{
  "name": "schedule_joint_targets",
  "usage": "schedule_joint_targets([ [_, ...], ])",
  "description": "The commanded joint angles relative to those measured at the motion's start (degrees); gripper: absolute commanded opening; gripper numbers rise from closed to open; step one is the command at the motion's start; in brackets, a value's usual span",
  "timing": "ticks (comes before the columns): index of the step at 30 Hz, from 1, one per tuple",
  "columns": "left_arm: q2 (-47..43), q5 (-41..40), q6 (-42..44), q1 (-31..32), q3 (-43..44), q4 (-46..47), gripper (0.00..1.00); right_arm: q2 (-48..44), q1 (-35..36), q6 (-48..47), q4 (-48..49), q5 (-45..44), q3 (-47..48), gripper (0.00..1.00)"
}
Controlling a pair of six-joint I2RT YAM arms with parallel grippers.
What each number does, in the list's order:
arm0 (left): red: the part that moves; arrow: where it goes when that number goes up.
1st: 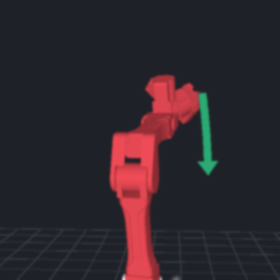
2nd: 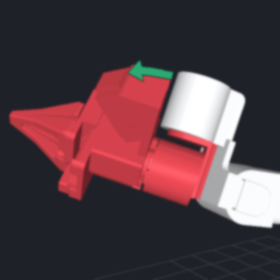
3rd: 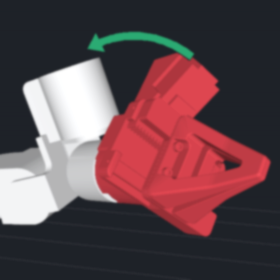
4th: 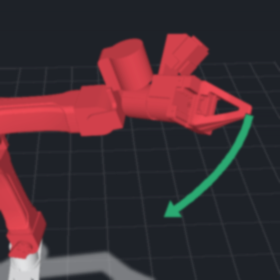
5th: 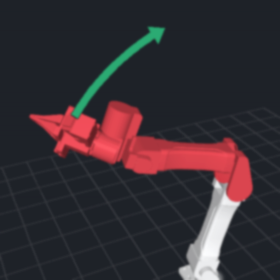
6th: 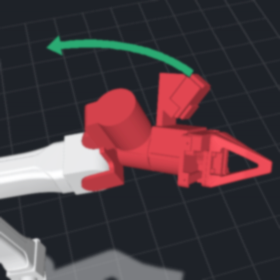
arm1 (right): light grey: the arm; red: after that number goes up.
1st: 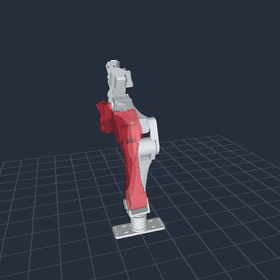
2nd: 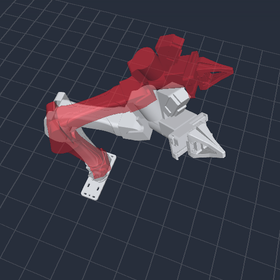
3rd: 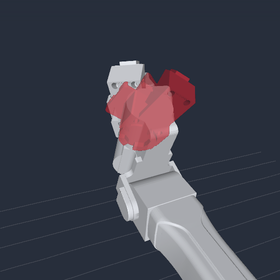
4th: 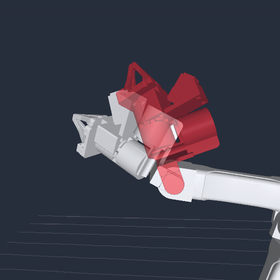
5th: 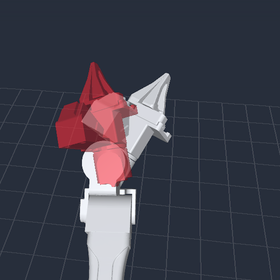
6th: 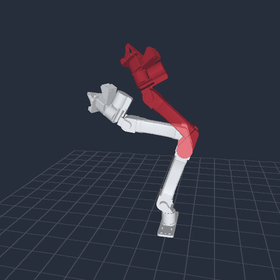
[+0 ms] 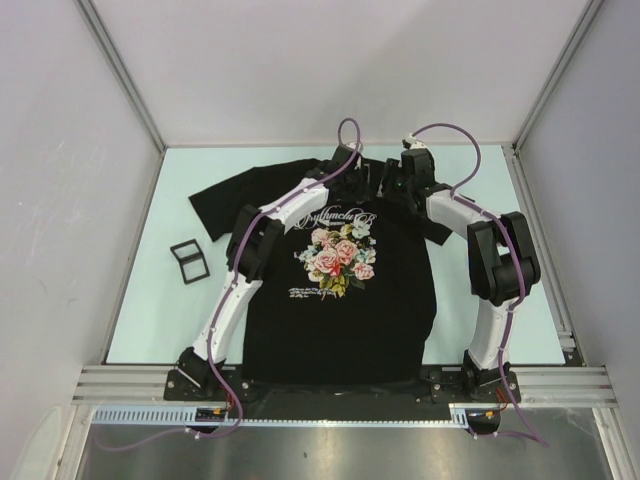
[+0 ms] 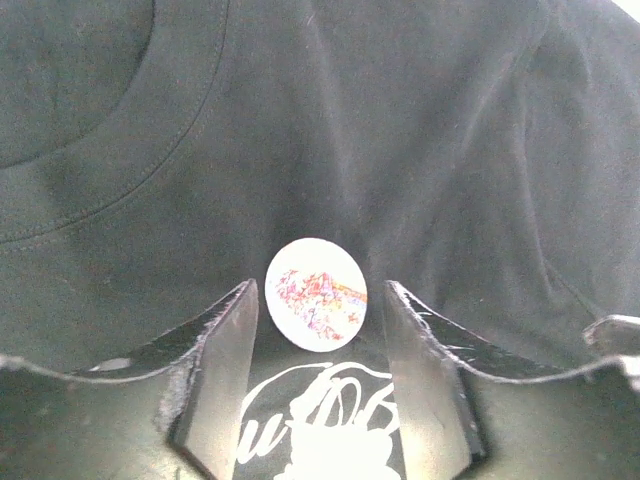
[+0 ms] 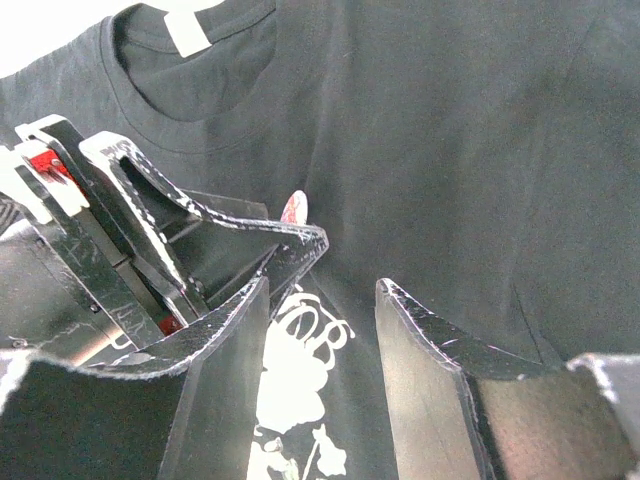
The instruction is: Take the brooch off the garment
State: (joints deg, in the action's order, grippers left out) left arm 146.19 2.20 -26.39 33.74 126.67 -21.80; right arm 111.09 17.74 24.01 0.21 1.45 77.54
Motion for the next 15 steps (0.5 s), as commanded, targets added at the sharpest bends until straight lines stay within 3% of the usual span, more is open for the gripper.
schedule_joint_targets([
  [1, -1.96, 0.97, 1.52, 0.28, 2.61, -1.4, 0.6, -0.17, -0.33, 0.6, 2.25, 0.22, 0.25, 0.51],
  [7, -0.21, 0.79, 1.87, 0.19, 5.25, -3.33, 0.56, 0.0, -0.33, 0.51, 2.43, 0.39, 0.25, 0.51],
  [11, -0.38, 0.71, 1.69, 0.19, 5.17, -2.98, 0.45, 0.36, -0.25, 0.51, 2.78, 0.57, 0.25, 0.51],
  [15, -0.56, 0.88, 2.4, 0.28, 5.34, -2.89, 0.4, 0.53, -0.16, 0.51, 2.87, 0.57, 0.25, 0.51],
])
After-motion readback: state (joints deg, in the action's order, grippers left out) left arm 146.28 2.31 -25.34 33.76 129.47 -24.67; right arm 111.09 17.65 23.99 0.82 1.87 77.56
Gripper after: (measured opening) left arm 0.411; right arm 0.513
